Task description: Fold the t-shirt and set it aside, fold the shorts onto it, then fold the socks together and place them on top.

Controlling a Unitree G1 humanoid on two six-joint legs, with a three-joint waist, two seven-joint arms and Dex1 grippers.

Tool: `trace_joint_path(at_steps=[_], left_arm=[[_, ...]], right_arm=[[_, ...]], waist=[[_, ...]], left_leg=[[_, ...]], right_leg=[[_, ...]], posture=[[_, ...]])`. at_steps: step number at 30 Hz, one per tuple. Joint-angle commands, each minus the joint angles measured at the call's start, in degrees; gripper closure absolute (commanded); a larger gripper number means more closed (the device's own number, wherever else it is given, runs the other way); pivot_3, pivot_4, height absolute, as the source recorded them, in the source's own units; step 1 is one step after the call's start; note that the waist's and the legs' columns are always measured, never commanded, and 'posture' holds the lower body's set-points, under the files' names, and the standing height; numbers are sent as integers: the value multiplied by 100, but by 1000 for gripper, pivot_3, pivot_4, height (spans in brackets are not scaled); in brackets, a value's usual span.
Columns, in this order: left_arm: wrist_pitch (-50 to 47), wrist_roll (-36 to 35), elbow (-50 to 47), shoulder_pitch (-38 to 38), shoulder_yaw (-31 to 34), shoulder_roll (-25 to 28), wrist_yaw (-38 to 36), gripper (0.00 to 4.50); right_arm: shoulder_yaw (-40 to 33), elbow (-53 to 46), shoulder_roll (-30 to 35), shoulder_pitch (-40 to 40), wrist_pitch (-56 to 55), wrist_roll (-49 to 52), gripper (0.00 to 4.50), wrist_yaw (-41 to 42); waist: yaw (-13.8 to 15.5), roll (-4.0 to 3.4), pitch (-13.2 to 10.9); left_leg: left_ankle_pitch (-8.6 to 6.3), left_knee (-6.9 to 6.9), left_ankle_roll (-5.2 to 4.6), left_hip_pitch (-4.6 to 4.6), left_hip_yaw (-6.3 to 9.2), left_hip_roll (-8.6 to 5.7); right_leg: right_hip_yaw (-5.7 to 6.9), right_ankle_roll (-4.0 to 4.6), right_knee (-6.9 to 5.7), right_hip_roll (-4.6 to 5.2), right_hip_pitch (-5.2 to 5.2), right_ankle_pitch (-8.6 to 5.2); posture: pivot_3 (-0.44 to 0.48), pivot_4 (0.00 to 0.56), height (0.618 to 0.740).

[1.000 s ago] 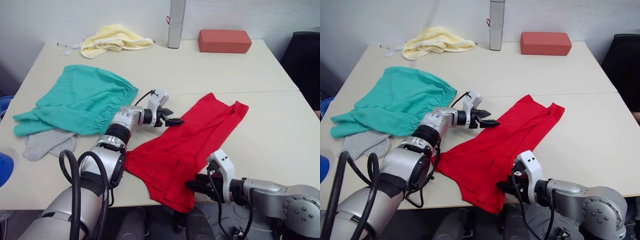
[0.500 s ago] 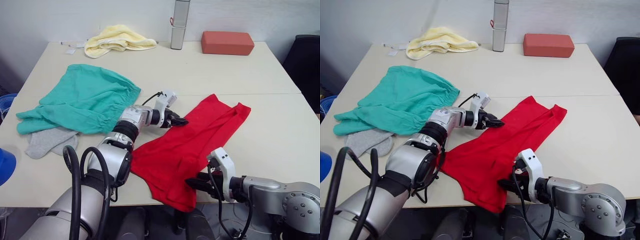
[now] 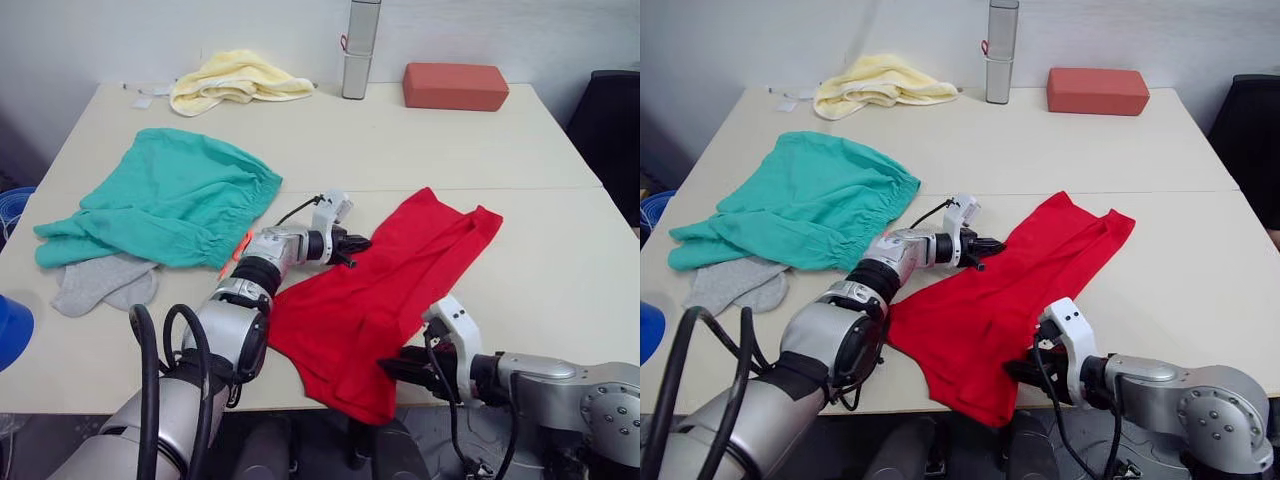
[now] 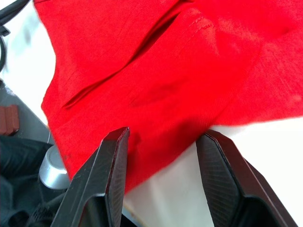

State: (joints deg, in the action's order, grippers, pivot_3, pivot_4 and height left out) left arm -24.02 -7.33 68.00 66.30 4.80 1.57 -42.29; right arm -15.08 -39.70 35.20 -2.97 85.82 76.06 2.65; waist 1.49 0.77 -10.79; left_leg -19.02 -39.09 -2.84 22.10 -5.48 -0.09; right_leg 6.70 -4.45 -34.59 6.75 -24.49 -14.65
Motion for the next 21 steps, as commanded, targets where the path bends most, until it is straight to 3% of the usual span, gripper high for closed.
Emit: trace_joint_path(at_steps=[1, 10, 13, 18, 21], left_arm=[[-64, -200, -81, -259, 330, 187, 511, 4476], [-425, -397, -1142, -787, 315, 322, 542, 4476], [-474, -420, -1361, -855, 271, 313, 573, 4500], [-405, -431, -1363, -745, 280, 321, 668, 4500], [-361, -461, -1323, -684, 328, 327, 731, 4500]], right_arm=[[-240, 97, 428, 101, -231, 238, 2326, 245], [-256, 559, 880, 71, -696, 390, 2326, 156], [-227, 589, 912, 176, -853, 836, 1770, -152], [-34, 397, 1011, 395, -1161, 1096, 119, -555], [183, 314, 995, 533, -1355, 1299, 55, -749]], waist=[[-2, 1, 1], [-32, 4, 3], [-12, 4, 3], [-7, 4, 3], [-8, 4, 3]], left_leg=[[0, 0, 1, 0, 0, 0], [6, 1, 15, -5, -6, 7], [7, 1, 16, -3, -6, 6], [7, 1, 16, -2, -7, 6], [7, 1, 16, -2, -7, 6]], right_leg=[[0, 0, 0, 0, 0, 0], [-3, 4, -8, -9, -2, 2], [-3, 4, -10, -9, -2, 3], [-4, 4, -6, -9, -2, 3], [-4, 4, -3, -9, -2, 3]], posture=[[0, 150, 740], [0, 150, 740], [0, 150, 740], [0, 150, 740], [0, 150, 740]])
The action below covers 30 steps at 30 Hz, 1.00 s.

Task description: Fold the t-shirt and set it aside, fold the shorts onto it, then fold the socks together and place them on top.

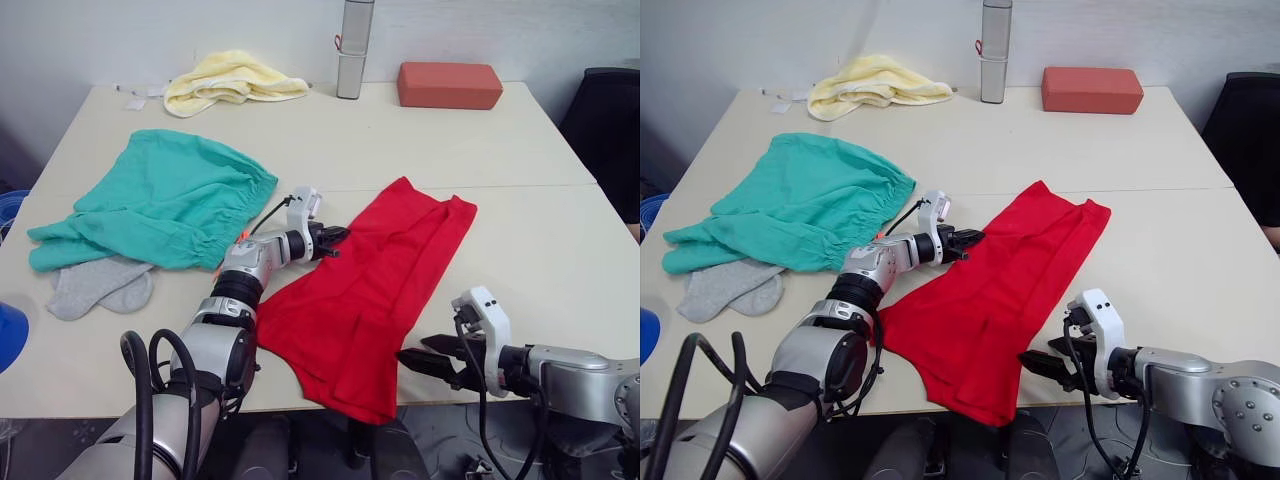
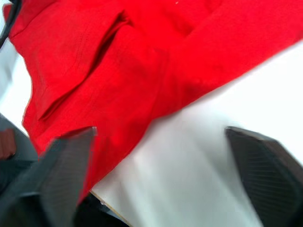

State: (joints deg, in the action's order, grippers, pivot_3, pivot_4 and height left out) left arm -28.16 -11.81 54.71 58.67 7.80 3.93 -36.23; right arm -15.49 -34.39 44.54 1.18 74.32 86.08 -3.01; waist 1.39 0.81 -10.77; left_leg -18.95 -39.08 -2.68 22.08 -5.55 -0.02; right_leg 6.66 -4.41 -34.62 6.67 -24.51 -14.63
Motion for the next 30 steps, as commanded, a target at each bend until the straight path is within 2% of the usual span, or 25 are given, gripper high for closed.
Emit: trace_joint_path(at_steps=[1, 7, 8, 12, 21, 30], left_arm=[[57, -23, 12, 88, 38, 94, 141, 4500], [22, -72, -32, 62, 62, 142, 226, 4500], [-4, -87, -55, 47, 65, 145, 236, 4500], [-87, -128, -149, 25, 53, 152, 245, 4500], [-42, -216, -82, 114, 136, 245, 346, 4500], [-176, -328, -518, -36, 247, 400, 464, 4500]], right_arm=[[351, -261, 33, 132, -270, 326, 55, -262], [1211, -369, -177, -13, -583, 271, 55, -770], [1343, -375, -209, -62, -608, 128, 230, -820], [1613, -386, -161, -140, -661, -210, 1345, -818], [1554, -207, 168, -304, -697, -848, 4471, -131], [1170, 100, 917, -315, -670, -1070, 4471, 1160]], waist=[[-4, 0, 0], [-15, 16, 9], [-16, 18, 11], [-9, 22, 13], [-3, 23, 14], [4, 25, 12]], left_leg=[[0, 0, 0, 0, 0, 0], [1, 0, 2, -2, 0, 3], [1, 0, 3, -2, 0, 3], [2, 0, 4, -1, 0, 4], [2, 0, 3, 0, 0, 4], [2, -1, -3, 7, 0, 1]], right_leg=[[0, 0, 0, 0, 0, 0], [0, 0, -1, -3, 0, 0], [0, 0, -1, -3, 0, 0], [0, 0, -3, -3, 0, 0], [2, 0, -5, -6, 1, 0], [4, -2, -10, -5, 1, 1]], posture=[[0, 150, 740], [0, 150, 740], [0, 150, 740], [0, 150, 740], [0, 150, 740], [0, 150, 740]])
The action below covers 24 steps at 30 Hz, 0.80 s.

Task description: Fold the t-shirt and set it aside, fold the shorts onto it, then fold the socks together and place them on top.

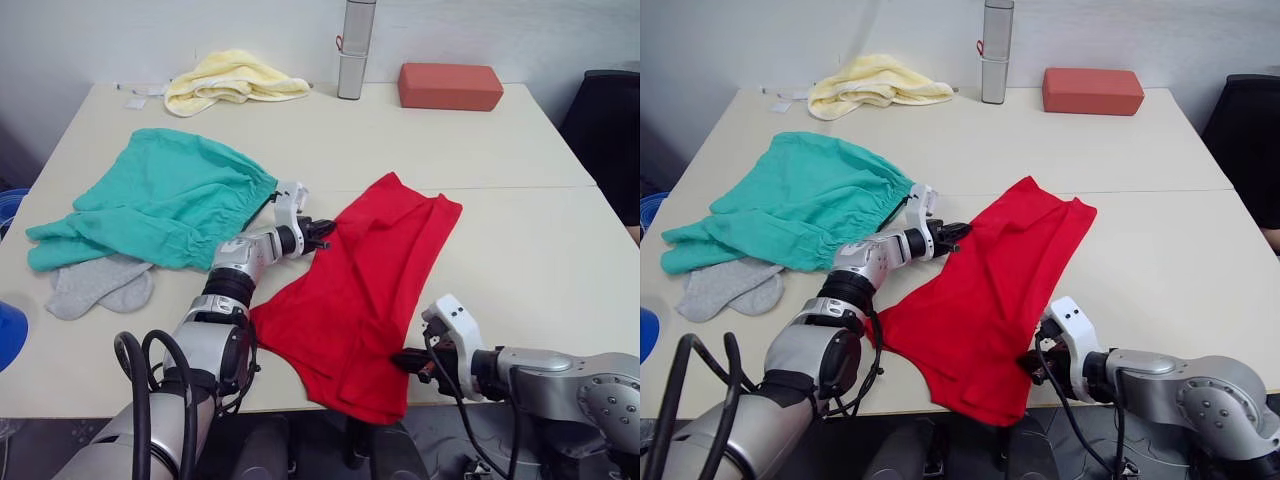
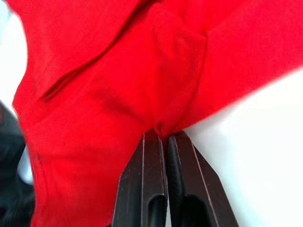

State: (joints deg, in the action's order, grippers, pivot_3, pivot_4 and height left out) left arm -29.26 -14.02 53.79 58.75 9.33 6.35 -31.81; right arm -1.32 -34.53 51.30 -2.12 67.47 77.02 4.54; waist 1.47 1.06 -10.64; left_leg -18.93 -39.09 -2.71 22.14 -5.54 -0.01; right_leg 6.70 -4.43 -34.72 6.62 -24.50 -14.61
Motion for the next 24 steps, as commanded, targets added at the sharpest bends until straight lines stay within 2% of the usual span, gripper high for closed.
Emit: trace_joint_path(at_steps=[1, 8, 11, 20, 23, 24], left_arm=[[-141, -118, -576, -112, 81, 201, 20, 4500], [-913, -228, -2183, -818, -154, 235, 100, 4500], [-1140, -255, -2889, -1159, -206, 118, 384, 4500], [-1115, -323, -3858, -1784, 206, -460, 1655, 4500], [-1296, -431, -4144, -1951, 148, -312, 1518, 3849], [-1370, -466, -4232, -1993, 115, -243, 1449, 3525]], right_arm=[[-308, 214, 363, 5, -3, -295, 4471, 577], [-358, 916, 800, -309, -247, -1328, 4471, 1620], [-213, 1211, 778, -554, -368, -1819, 4471, 1976], [61, 1815, 756, -1007, -721, -2742, 4471, 3109], [-315, 1849, 498, -1082, -439, -2438, 4500, 3096], [-380, 1816, 501, -1062, -333, -2352, 4264, 3167]], waist=[[-5, 0, 0], [4, 1, -1], [6, 1, -1], [20, 1, -1], [18, 1, -1], [18, 1, -1]], left_leg=[[0, 0, 0, 0, 0, 0], [1, -2, 2, 1, -1, -1], [4, -4, 5, 1, -1, -1], [7, -11, 5, 0, 2, -3], [7, -11, 6, 0, 2, -2], [8, -11, 7, 0, 2, -2]], right_leg=[[0, 0, 0, 0, 0, 0], [-1, -1, -1, 0, 0, 1], [-1, -1, -1, 0, 1, 1], [-1, -7, 0, 3, 8, 5], [0, -6, -1, 2, 7, 6], [1, -5, -2, 2, 7, 6]], posture=[[0, 150, 740], [0, 150, 740], [0, 150, 740], [0, 150, 740], [0, 150, 740], [0, 150, 740]])
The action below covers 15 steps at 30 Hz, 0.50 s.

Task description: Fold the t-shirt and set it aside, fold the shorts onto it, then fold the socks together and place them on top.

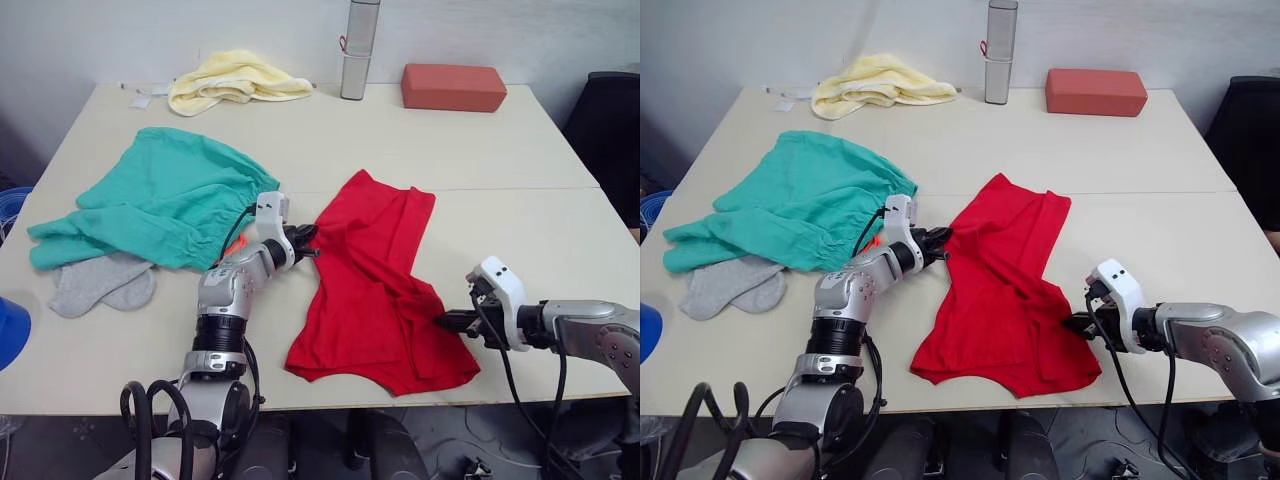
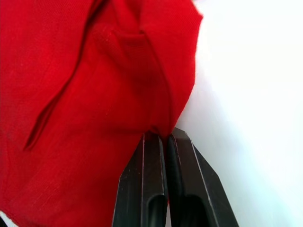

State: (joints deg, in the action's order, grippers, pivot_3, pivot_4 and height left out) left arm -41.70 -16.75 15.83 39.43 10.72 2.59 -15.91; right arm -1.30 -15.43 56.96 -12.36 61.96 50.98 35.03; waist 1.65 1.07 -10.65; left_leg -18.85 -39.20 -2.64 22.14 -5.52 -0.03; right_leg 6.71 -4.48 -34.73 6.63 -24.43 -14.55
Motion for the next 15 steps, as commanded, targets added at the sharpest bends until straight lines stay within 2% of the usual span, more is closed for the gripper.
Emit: trace_joint_path(at_steps=[1, 5, 9, 11, 13, 14, 15], left_arm=[[-172, -174, -522, -104, -83, 235, -190, 3265], [-341, -68, -1061, -404, -448, 943, -627, 1938], [204, 177, -1948, -1086, -1251, 2195, -1820, 671], [971, 349, -2238, -1455, -1453, 2751, -2381, 634], [1743, 491, -2395, -1761, -1587, 3193, -2884, 206], [2188, 588, -2395, -1859, -1656, 3372, -3117, 14], [2639, 620, -2333, -1946, -1671, 3486, -3335, 14]], right_arm=[[-389, -228, 9, 59, 113, 213, 4009, 348], [-749, -631, 68, 495, -351, 95, 2715, 906], [-1004, -640, 515, 1349, -1782, -761, 1310, 2184], [-1077, -372, 610, 1698, -2811, -1360, 635, 2701], [-1125, 47, 542, 1850, -3902, -1881, 0, 3111], [-1126, 291, 451, 1829, -4476, -2139, 0, 3213], [-1123, 542, 345, 1762, -5016, -2345, 0, 3298]], waist=[[0, 0, 0], [-2, -1, 0], [-13, -2, -1], [-13, -3, -1], [-5, -3, -1], [-2, -3, -2], [-4, -3, -2]], left_leg=[[0, 0, 1, 0, 0, 0], [0, 0, 2, 1, 1, 0], [-2, 1, 5, -1, -2, -2], [-3, 2, 6, -2, -4, -2], [-4, 2, 8, -5, -4, -2], [-5, 2, 8, -5, -4, -3], [-5, 2, 8, -6, -4, -4]], right_leg=[[0, 0, 0, 0, 0, 0], [0, 1, 2, -3, -1, 0], [-3, 1, 3, -4, 0, 0], [-6, 1, 8, -5, 0, 0], [-6, 1, 22, -3, 2, 0], [-7, 1, 32, -1, 2, 0], [-8, 1, 30, 3, 2, 0]], posture=[[0, 150, 740], [0, 150, 740], [0, 150, 740], [0, 150, 740], [0, 150, 740], [0, 150, 740], [0, 150, 740]])
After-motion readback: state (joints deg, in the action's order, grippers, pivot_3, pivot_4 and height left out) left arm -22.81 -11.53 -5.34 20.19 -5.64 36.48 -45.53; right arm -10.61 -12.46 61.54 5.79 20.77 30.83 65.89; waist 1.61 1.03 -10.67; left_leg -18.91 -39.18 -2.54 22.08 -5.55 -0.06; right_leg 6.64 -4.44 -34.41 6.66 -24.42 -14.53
